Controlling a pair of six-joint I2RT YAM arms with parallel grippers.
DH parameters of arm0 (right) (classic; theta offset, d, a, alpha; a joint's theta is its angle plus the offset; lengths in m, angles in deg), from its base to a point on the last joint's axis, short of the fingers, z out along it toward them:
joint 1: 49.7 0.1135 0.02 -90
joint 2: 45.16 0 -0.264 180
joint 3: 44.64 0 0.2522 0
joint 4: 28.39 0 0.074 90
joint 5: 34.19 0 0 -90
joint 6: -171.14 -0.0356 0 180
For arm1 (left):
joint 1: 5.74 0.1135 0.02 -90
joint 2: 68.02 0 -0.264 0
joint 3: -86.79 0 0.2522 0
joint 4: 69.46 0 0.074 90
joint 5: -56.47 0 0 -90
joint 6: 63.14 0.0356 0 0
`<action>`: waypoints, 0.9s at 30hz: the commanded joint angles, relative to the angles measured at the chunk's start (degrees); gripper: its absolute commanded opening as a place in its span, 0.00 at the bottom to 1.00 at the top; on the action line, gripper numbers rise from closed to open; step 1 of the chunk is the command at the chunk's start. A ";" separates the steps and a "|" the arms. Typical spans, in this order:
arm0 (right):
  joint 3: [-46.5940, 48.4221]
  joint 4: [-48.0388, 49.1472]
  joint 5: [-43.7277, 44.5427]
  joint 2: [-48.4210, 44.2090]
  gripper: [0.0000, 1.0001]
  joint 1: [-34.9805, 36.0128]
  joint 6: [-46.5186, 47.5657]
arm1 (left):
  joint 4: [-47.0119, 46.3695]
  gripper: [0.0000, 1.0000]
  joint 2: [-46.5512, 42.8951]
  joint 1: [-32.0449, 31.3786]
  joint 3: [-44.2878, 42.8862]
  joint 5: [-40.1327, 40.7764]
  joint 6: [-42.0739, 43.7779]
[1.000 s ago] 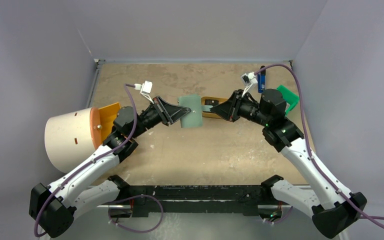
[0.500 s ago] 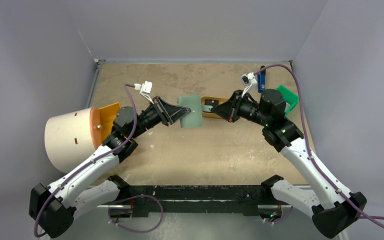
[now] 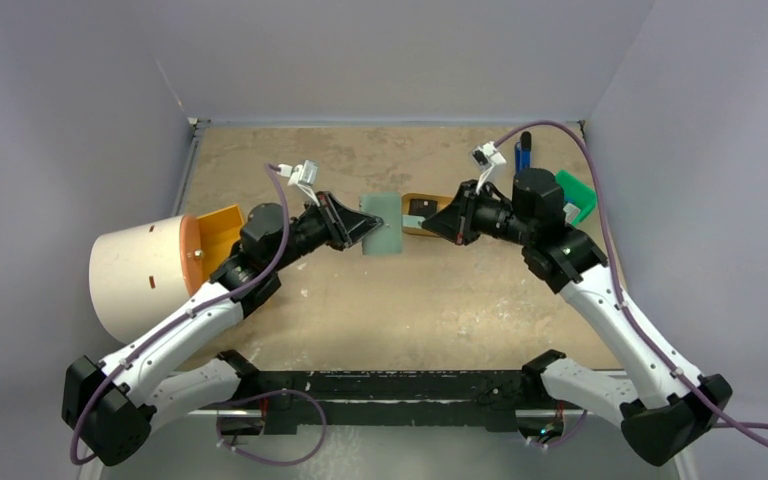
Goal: Put the credit cards into the card holder
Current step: Close the card holder at the center of the board.
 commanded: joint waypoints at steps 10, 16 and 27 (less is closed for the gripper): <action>6.28 -6.67 -0.67 8.42 0.00 0.24 -1.21 | 1.86 0.00 5.59 -12.01 -6.35 26.15 15.93; 5.88 -5.59 0.64 9.91 0.00 1.38 -1.17 | 0.36 0.00 5.62 -12.38 -6.07 28.55 14.30; 4.52 -2.31 3.56 11.35 0.00 4.20 0.17 | 0.39 0.00 6.76 -12.83 -6.16 28.00 12.21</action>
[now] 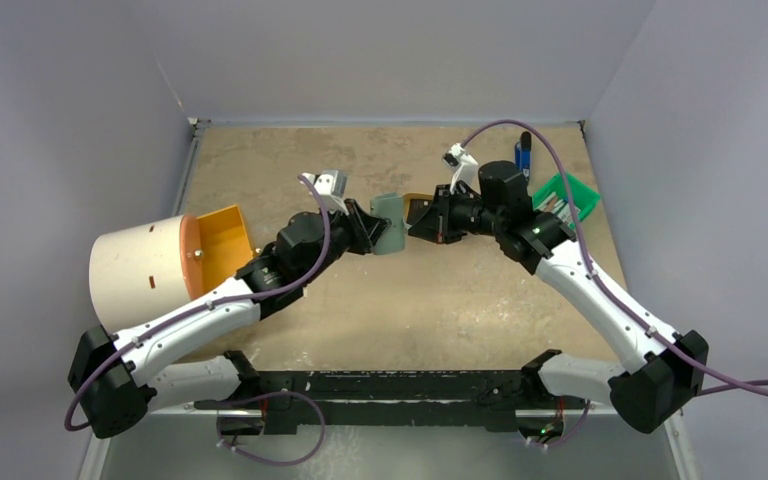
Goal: Put the credit cards into the card holder
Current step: Close the card holder at the center of the board.
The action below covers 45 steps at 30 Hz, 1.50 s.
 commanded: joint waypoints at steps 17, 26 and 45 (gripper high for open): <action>-1.24 7.32 1.44 1.96 0.00 0.75 -7.85 | -4.85 0.00 -1.12 -1.10 1.24 1.28 -1.45; -0.95 7.95 0.72 3.04 0.00 0.86 -8.32 | -5.22 0.00 -1.42 -1.61 1.48 0.79 -1.80; -0.72 6.26 0.08 3.21 0.00 1.96 -5.71 | -3.33 0.00 -1.18 -2.35 0.79 3.41 -0.99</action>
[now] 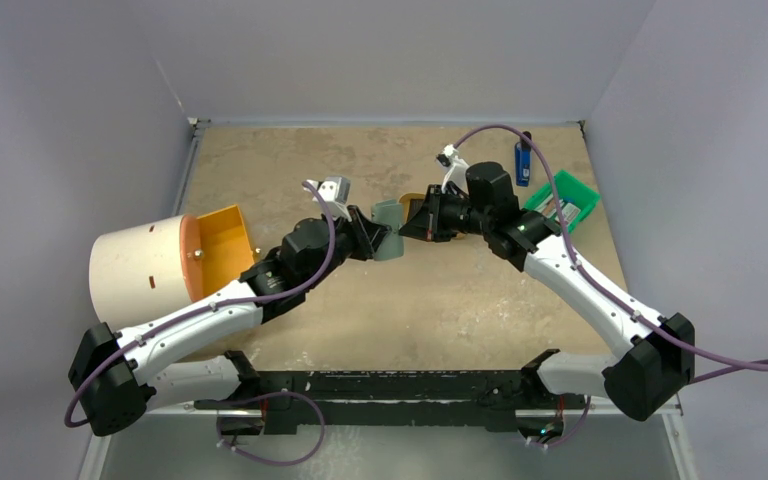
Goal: Put the credit cards into the card holder
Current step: Close the card holder at the center of the board.
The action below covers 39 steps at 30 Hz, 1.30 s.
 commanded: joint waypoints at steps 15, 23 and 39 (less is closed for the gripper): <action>0.38 3.10 -3.05 -0.28 0.00 0.49 2.22 | -0.60 0.00 -0.91 -0.50 -2.30 3.27 0.66; 0.56 3.24 -3.73 0.84 0.00 0.49 2.21 | -1.44 0.00 -0.82 -0.45 -2.62 1.89 0.49; 0.93 2.22 -3.57 1.91 0.00 0.84 3.34 | -1.66 0.00 -0.34 -0.61 -2.96 0.79 0.20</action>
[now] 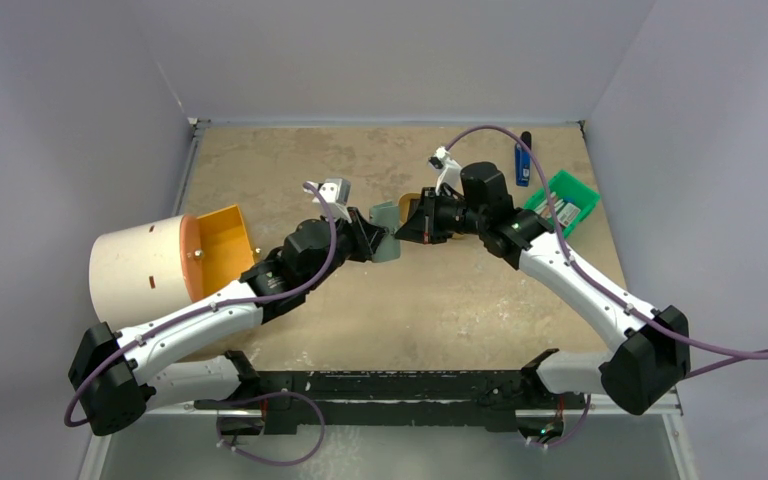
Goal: Put the credit cards into the card holder
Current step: Close the card holder at the center of the board.
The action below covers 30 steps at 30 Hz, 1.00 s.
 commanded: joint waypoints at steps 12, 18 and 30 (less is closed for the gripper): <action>1.37 1.66 -0.84 0.40 0.00 0.93 0.88 | -3.62 0.00 0.31 -0.71 -3.12 -1.47 0.18; 1.37 1.50 -0.78 0.92 0.00 1.22 0.96 | -3.67 0.00 0.05 -0.77 -3.22 -1.56 0.20; 2.04 1.19 -0.16 2.28 0.00 1.62 1.22 | -5.60 0.00 -0.03 -0.94 -3.48 -7.17 -0.14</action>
